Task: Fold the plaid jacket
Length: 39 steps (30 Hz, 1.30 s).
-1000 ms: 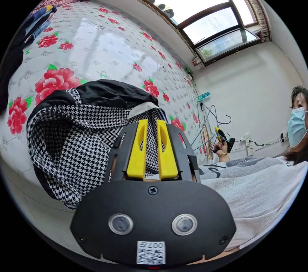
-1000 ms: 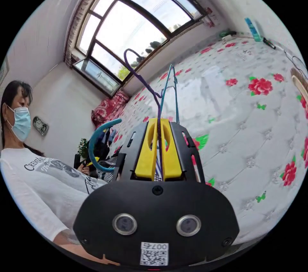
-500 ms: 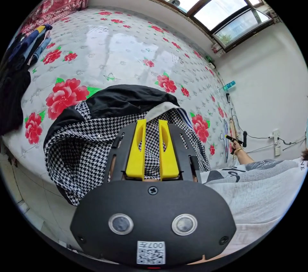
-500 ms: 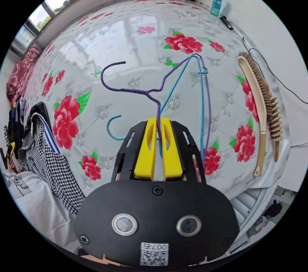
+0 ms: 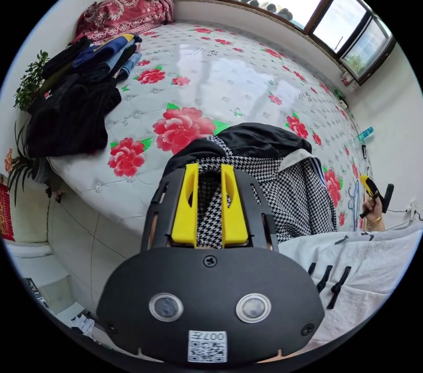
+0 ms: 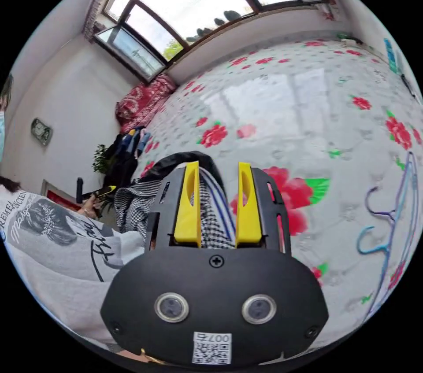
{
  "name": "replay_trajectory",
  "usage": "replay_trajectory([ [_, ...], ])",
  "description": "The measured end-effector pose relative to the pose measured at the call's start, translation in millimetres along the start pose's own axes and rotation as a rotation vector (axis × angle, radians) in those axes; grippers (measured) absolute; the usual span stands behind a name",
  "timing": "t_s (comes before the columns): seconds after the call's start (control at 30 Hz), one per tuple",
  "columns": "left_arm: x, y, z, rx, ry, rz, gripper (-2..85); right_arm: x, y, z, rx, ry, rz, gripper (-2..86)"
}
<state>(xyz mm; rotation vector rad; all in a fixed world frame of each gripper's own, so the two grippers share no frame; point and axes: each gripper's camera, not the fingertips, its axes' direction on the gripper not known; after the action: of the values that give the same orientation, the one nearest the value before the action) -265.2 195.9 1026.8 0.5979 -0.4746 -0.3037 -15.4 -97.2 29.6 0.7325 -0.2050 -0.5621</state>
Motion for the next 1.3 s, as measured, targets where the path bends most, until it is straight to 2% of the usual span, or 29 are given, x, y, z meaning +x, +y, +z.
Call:
replay_trajectory([
  [0.1,-31,11,-1,0.016,0.052,-0.031,9.8,-39,-5,102,-0.186,-0.208,-0.003,11.4],
  [0.17,-49,20,-4,0.024,0.077,-0.039,9.9,-57,-6,152,-0.289,-0.248,0.018,11.5],
  [0.33,-95,42,-6,0.026,0.189,-0.021,11.0,-76,-11,242,-0.449,-0.182,0.117,9.6],
  [0.4,-108,48,6,-0.012,0.274,0.009,12.4,-72,-11,268,-0.495,-0.179,0.197,6.1],
  [0.5,-116,51,28,-0.097,0.307,0.064,13.3,-68,-16,274,-0.480,-0.231,0.286,1.0],
  [0.6,-120,52,52,-0.189,0.334,0.097,11.9,-86,-36,247,-0.357,-0.300,0.235,-0.1],
  [0.73,-119,50,68,-0.260,0.306,0.176,0.8,-129,-76,197,-0.254,-0.343,0.114,-0.4],
  [0.83,-122,36,46,-0.174,0.372,0.258,-0.4,-180,-115,152,-0.216,-0.299,-0.022,-0.4],
  [1.03,-166,-36,-65,0.135,0.467,0.302,-0.8,-300,-186,74,-0.149,-0.225,-0.231,-0.4],
  [1.17,-197,-69,-186,0.403,0.454,0.394,-0.9,-405,-217,-3,0.051,-0.405,-0.372,-0.4],
  [1.3,-222,-53,-343,0.723,0.395,0.475,-0.9,-542,-232,-109,0.228,-0.447,-0.668,-0.5],
])
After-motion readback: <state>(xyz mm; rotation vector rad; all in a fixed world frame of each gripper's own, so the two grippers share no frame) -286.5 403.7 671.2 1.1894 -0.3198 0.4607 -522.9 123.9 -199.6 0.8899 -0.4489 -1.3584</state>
